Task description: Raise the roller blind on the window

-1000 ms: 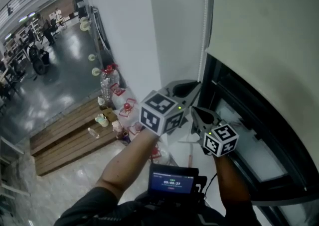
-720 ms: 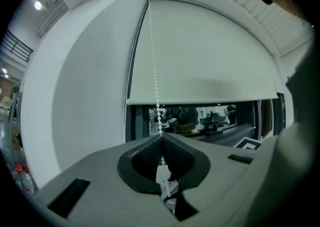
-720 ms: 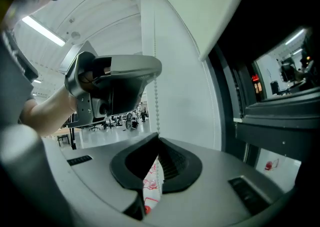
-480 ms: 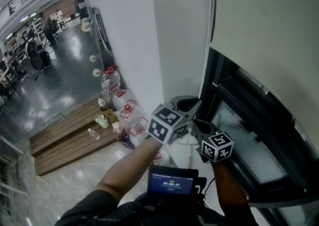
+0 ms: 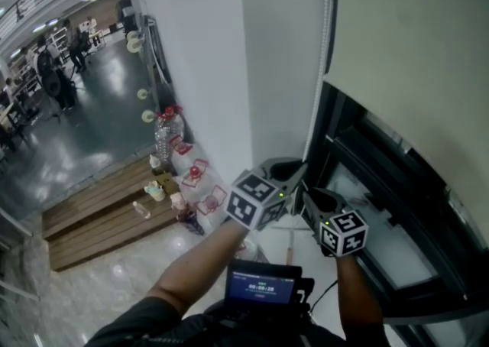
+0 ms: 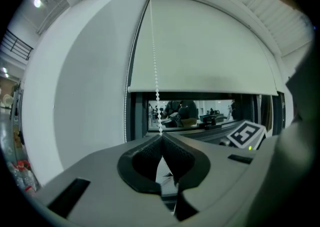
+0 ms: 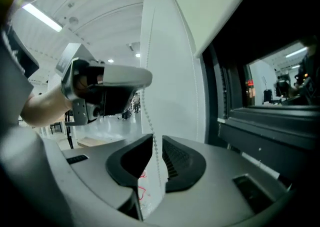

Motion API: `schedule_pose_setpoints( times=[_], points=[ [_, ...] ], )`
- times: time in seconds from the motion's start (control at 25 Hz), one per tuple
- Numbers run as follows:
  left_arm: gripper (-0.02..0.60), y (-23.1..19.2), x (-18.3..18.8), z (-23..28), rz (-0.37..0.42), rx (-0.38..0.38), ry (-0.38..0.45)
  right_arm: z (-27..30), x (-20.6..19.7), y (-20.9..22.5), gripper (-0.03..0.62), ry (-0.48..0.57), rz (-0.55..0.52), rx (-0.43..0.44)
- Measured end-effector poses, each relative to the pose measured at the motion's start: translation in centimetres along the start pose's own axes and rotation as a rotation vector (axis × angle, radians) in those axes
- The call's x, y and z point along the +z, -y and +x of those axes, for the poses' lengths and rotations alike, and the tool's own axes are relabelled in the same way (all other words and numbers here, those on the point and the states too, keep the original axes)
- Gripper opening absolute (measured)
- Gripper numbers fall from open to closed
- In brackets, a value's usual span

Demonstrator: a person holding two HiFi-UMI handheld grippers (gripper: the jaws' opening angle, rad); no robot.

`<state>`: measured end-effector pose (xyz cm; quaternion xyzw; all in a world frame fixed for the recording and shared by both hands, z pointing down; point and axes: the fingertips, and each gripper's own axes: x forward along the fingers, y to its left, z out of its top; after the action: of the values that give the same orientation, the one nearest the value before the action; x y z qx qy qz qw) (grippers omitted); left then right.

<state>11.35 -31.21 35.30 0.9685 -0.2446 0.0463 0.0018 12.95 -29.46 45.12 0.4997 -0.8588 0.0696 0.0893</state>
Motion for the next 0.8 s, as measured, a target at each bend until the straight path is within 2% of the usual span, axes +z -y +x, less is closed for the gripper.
schedule_pose_setpoints(
  times=[0.24,0.4,0.6,0.8],
  points=[
    [-0.002,-0.8,-0.6,-0.2,-0.016,-0.003,-0.007,-3.6,6.8,2.1,0.071,0.129,-0.004,-0.025],
    [-0.001,-0.4,-0.6,-0.4,-0.018,-0.014,-0.008,-3.9,12.3,1.3,0.089,0.217,-0.052,0.023],
    [-0.002,-0.4,-0.6,-0.3,-0.007,-0.008,-0.009,-2.6,14.7,-1.1,0.094,0.15,-0.149,0.088],
    [-0.002,-1.4,-0.5,-0.8,-0.007,0.014,0.0,-2.6,14.3,-0.7,0.094,0.098,-0.226,0.06]
  ],
)
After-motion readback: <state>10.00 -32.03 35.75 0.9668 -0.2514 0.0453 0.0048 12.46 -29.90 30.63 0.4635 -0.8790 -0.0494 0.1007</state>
